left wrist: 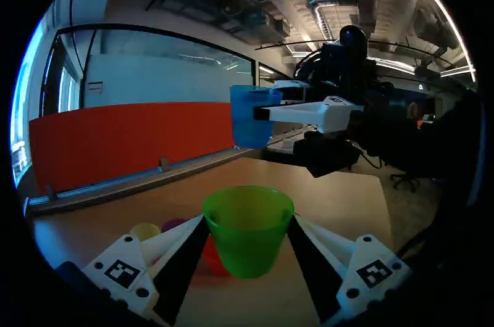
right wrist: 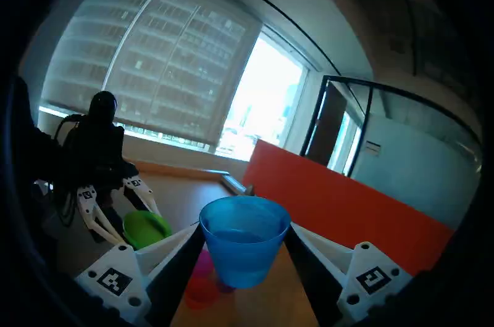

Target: Pour water

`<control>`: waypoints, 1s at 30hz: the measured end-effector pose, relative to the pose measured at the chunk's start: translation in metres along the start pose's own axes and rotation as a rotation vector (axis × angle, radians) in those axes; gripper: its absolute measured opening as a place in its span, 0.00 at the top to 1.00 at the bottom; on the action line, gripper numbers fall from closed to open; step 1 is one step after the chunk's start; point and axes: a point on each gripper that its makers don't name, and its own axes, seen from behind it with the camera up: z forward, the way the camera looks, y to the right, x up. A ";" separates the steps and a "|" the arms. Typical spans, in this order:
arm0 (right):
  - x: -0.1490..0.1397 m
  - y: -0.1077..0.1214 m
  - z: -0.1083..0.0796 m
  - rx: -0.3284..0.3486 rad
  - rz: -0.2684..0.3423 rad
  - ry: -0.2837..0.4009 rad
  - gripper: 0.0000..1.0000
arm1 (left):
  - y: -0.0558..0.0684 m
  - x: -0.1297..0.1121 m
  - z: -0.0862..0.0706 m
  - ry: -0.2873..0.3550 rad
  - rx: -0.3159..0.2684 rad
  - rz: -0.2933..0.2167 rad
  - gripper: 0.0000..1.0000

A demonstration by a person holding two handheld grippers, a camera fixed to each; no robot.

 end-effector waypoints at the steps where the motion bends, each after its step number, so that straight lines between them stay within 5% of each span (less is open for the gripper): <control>1: 0.001 0.000 0.000 0.000 -0.007 0.001 0.10 | 0.001 0.000 0.000 0.001 -0.003 0.000 0.15; 30: 0.017 -0.012 0.004 0.019 -0.230 0.002 0.10 | 0.020 -0.003 0.013 -0.002 -0.065 -0.010 0.15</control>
